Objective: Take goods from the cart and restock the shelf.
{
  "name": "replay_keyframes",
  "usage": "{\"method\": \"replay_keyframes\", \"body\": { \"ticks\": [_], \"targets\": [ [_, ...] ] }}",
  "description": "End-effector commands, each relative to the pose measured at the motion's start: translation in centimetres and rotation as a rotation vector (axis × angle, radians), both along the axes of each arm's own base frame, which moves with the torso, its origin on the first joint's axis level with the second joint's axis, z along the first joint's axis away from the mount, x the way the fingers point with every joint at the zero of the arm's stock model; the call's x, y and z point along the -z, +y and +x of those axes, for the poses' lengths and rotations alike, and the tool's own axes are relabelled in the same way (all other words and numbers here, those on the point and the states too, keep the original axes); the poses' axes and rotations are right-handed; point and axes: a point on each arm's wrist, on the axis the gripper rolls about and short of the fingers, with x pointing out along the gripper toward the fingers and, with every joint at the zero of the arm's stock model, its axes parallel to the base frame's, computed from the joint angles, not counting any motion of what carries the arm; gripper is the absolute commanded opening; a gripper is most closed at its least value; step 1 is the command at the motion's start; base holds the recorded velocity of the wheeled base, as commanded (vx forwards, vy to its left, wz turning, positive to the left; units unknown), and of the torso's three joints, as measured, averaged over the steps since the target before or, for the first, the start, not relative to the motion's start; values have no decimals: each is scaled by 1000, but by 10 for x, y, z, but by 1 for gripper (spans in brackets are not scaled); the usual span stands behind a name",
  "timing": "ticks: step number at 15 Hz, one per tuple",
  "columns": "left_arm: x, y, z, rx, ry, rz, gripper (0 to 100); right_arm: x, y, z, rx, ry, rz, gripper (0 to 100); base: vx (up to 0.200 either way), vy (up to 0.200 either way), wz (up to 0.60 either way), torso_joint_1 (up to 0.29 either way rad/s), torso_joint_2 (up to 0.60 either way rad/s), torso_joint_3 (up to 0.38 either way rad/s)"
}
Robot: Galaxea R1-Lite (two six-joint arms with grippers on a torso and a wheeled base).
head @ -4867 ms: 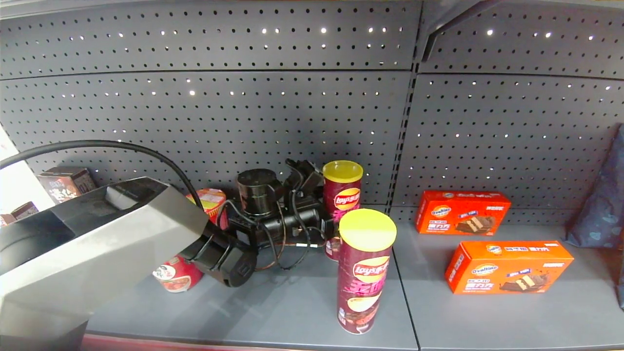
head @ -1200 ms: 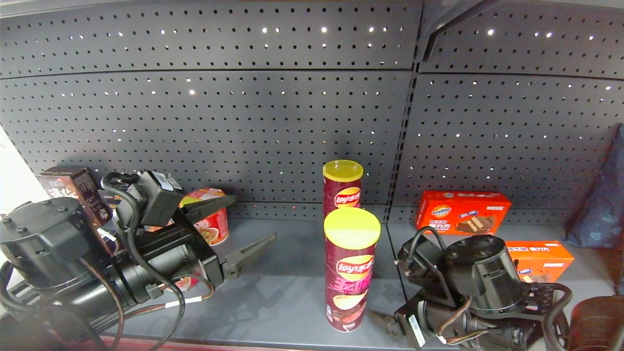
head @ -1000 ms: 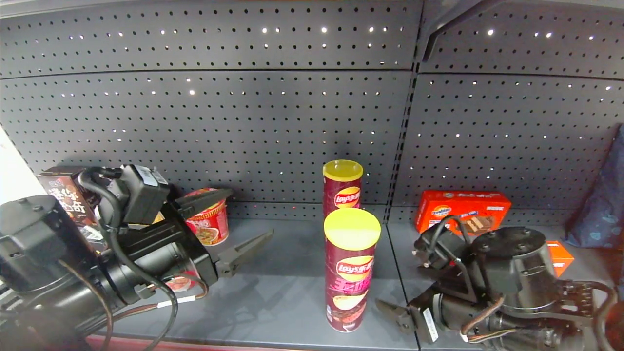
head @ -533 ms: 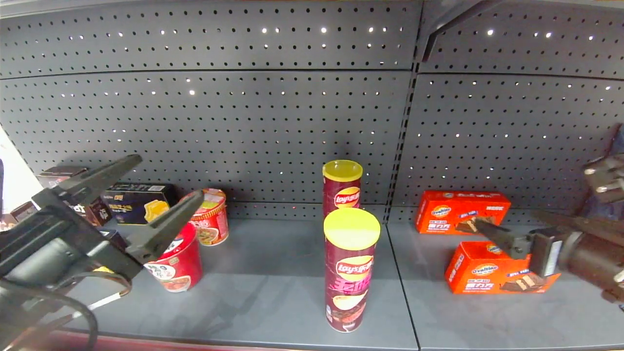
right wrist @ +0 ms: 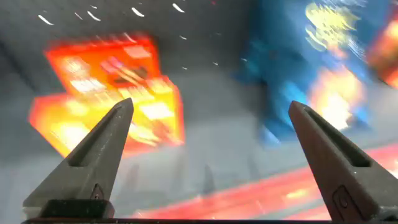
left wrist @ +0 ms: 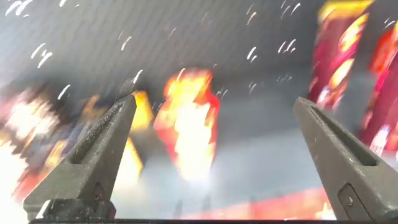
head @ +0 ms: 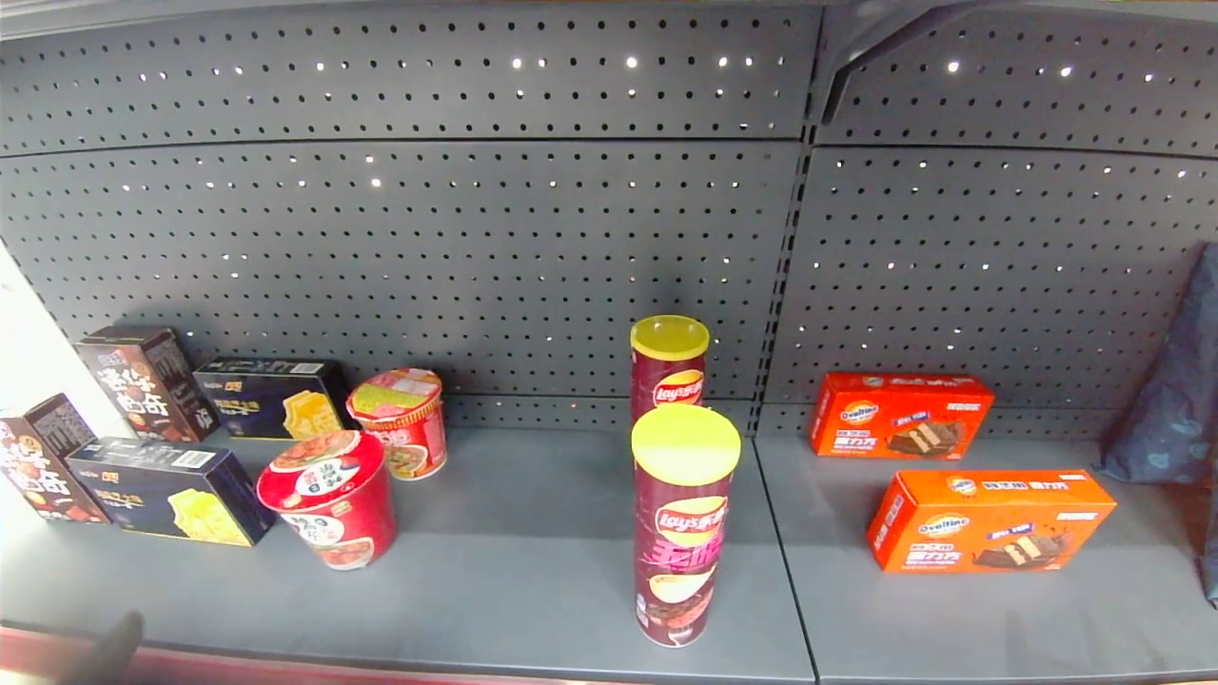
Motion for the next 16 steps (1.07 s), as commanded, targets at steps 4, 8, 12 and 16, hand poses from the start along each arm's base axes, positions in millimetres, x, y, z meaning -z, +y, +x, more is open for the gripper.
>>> {"method": "replay_keyframes", "body": {
  "ticks": [4, 8, 12, 16],
  "targets": [
    [70, 8, -39, -176, 164, 0, 100, 79, -12, -59, -156, -108, -49, 100, 0, 0, 0, 0, 0, 0],
    [70, 8, -39, -162, 174, -59, 100, 89, -16, -66, -186, -149, 79, 100, 0, 0, 0, 0, 0, 0],
    [71, 9, -39, -233, 181, -12, 100, 90, -16, -66, -136, -147, 94, 100, 0, 0, 0, 0, 0, 0],
    [77, 4, -40, 21, 239, 16, 100, 90, -12, -65, -337, -127, 3, 100, 0, 0, 0, 0, 0, 0]
  ]
}}
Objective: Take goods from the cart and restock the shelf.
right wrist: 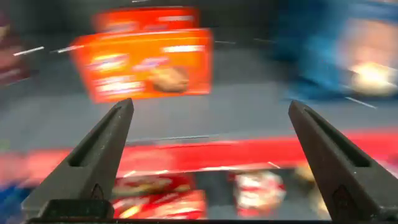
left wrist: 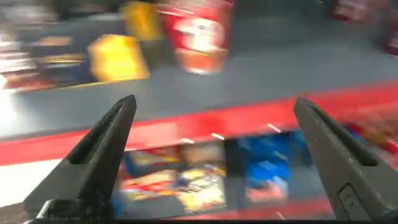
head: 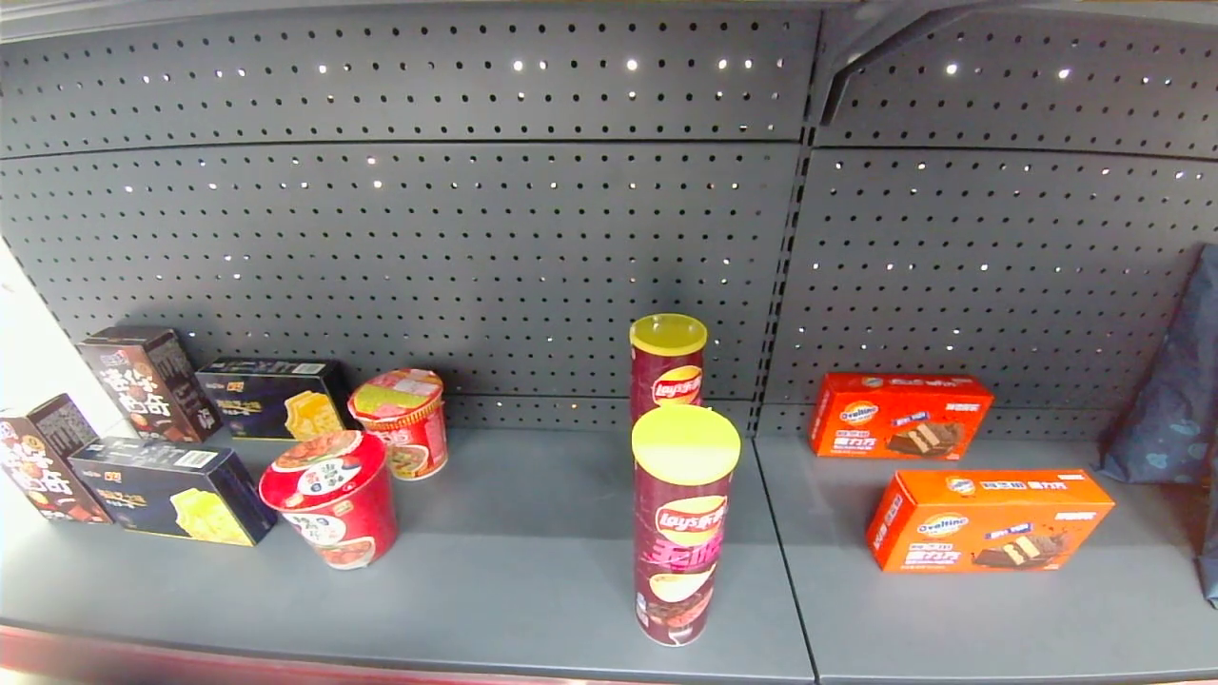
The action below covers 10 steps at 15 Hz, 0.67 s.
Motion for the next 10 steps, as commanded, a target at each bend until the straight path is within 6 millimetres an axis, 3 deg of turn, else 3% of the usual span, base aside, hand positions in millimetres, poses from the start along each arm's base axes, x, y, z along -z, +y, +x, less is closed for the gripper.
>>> {"method": "replay_keyframes", "body": {
  "ticks": [1, 2, 10],
  "targets": [
    [1, -1, 0, 35, 12, 1, 100, 2, 6, 0, -295, 9, -20, 100, 0, 0, 0, 0, 0, 0],
    [0, -1, 0, 35, 12, -4, 100, 7, 8, -1, -367, 59, -41, 100, 0, 0, 0, 0, 0, 0],
    [0, -1, 0, 20, 20, -38, 100, 6, 8, -1, -356, 48, -33, 100, 0, 0, 0, 0, 0, 0]
  ]
}}
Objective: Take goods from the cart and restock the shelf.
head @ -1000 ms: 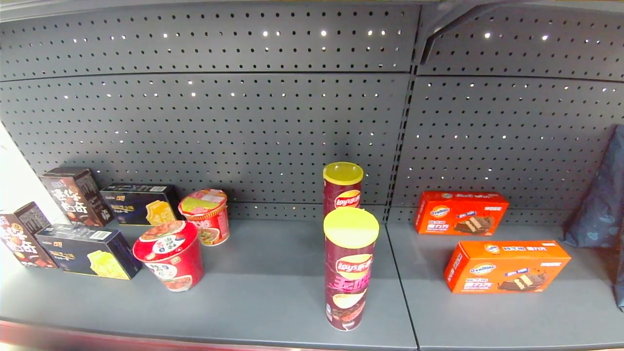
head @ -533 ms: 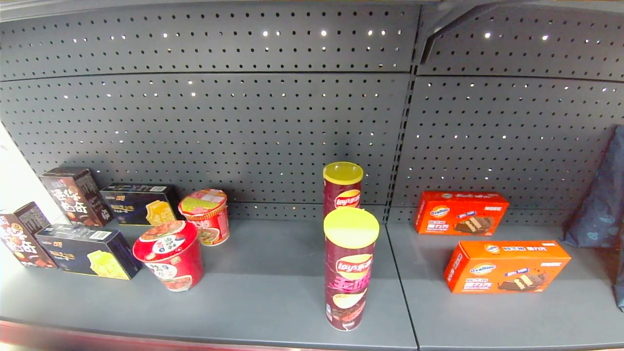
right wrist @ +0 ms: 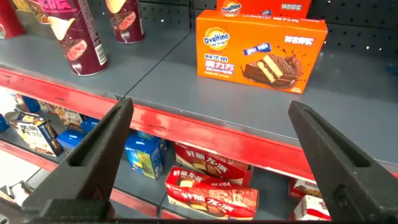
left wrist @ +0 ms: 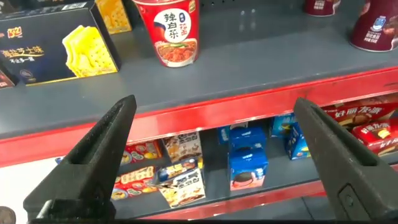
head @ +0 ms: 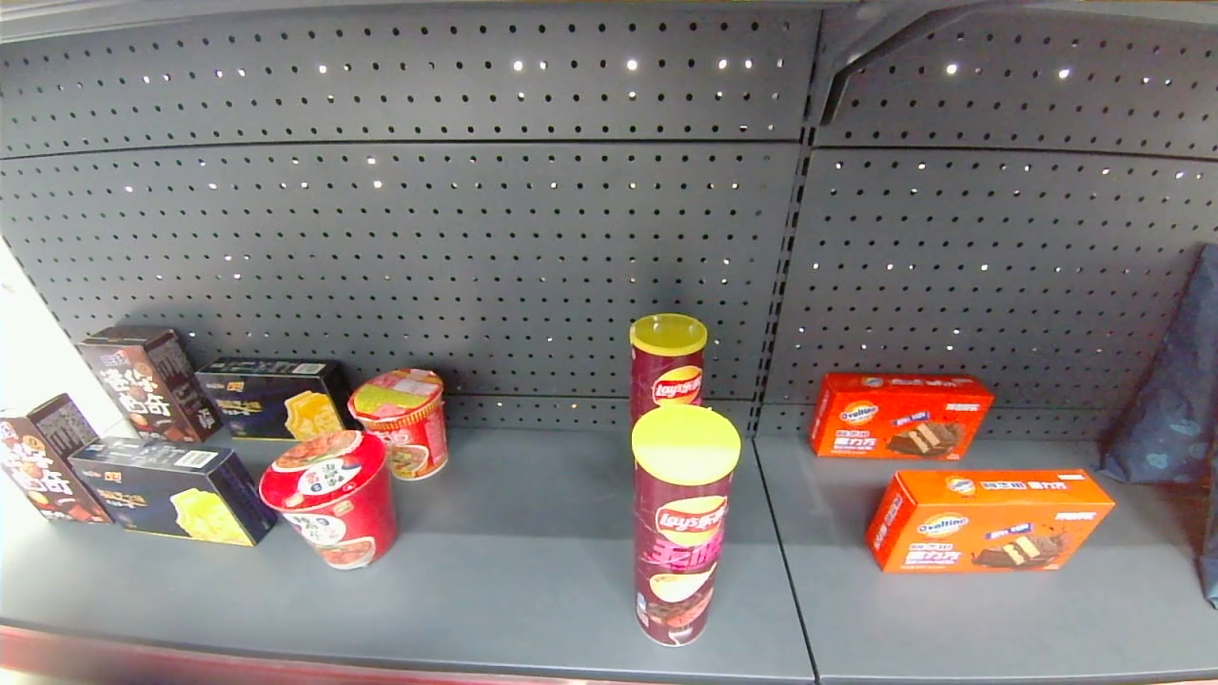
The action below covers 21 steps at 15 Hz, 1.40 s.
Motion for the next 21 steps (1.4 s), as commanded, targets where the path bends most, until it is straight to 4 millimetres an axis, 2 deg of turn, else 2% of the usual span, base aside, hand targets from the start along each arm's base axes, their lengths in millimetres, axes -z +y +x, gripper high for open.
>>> {"method": "replay_keyframes", "body": {
  "ticks": [1, 6, 9, 11, 13, 18, 21],
  "targets": [
    [0, 0, 0, -2, 7, -2, 100, 0, 0, 0, -2, 1, -1, 100, 0, 0, 0, 0, 0, 0],
    [0, 0, 0, -5, 7, -6, 100, 0, 0, 0, -2, 0, -5, 100, 0, 0, 0, 0, 0, 0],
    [0, 2, 1, -93, 10, -24, 100, 0, 0, 0, -2, 0, -5, 100, 0, 0, 0, 0, 0, 0],
    [0, 2, 1, -91, 6, -4, 100, 0, 0, 0, 0, 0, -5, 100, 0, 0, 0, 0, 0, 0],
    [0, 0, 1, -14, 10, -17, 100, 0, 0, 0, 0, -1, -2, 100, 0, 0, 0, 0, 0, 0],
    [0, 0, 1, -23, 11, -25, 100, 0, 0, 0, 0, 3, -1, 100, 0, 0, 0, 0, 0, 0],
    [0, 0, 1, -21, 11, -24, 100, 0, 0, 0, 0, 1, -2, 100, -200, 0, 0, 10, 5, 1]
  ]
}}
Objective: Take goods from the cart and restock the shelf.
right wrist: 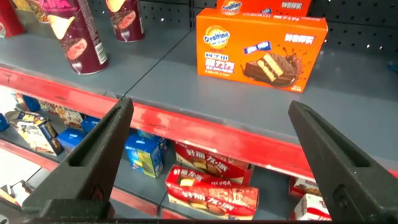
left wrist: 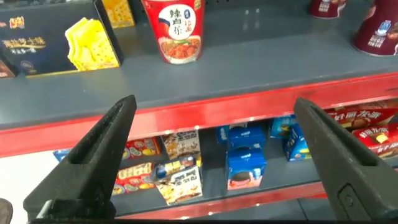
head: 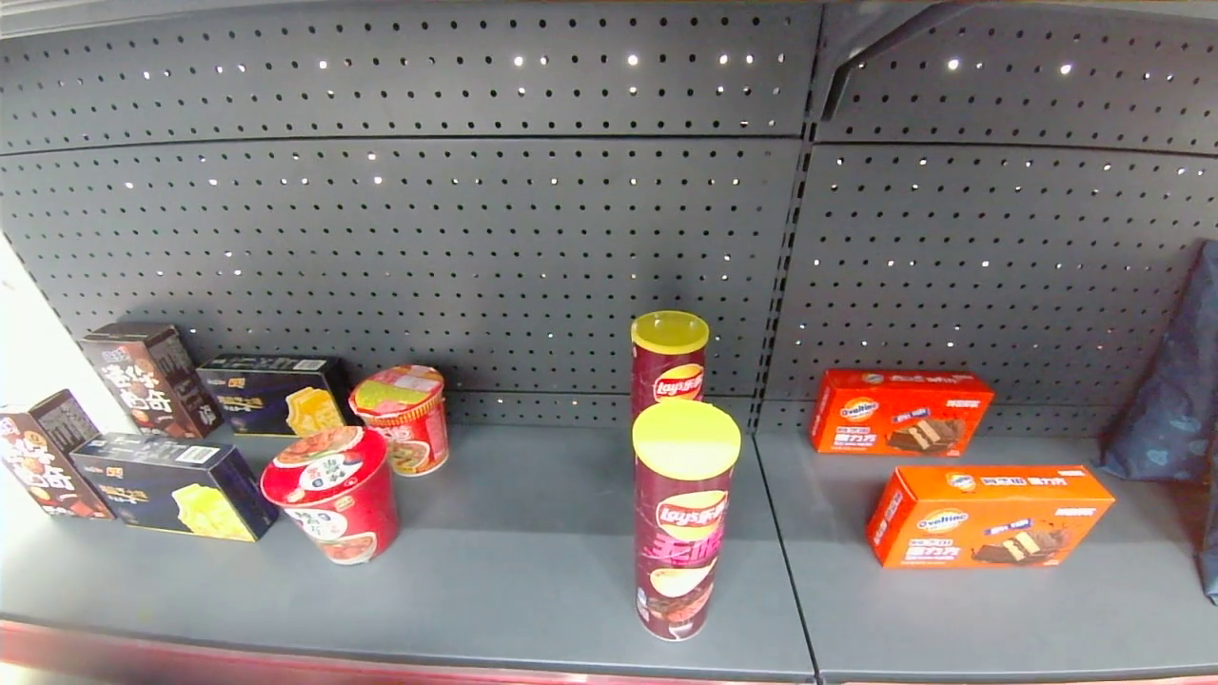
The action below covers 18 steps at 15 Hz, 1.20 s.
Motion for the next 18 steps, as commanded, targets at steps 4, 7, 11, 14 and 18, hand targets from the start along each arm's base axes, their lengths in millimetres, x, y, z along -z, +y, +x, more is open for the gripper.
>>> {"method": "replay_keyframes", "body": {
  "ticks": [4, 7, 11, 14, 18],
  "targets": [
    [0, 0, 0, -3, 4, -4, 100, 0, 0, 0, -1, 0, -2, 100, 0, 0, 0, 0, 0, 0],
    [0, 0, 0, -2, 3, -2, 100, 0, 0, 0, -1, 0, -2, 100, 0, 0, -200, 2, 4, 1],
    [0, 0, 0, -2, 3, -2, 100, 0, 0, 0, -2, 0, -2, 100, 0, 0, 0, 0, 0, 0],
    [0, 0, 0, -2, 3, -1, 100, 0, 0, 0, -2, 0, -2, 100, 0, 0, 0, 0, 0, 0],
    [0, 0, 0, 0, 2, 3, 100, 0, 0, 0, -2, 0, -2, 100, 0, 50, 0, 1, 3, 1]
  ]
}}
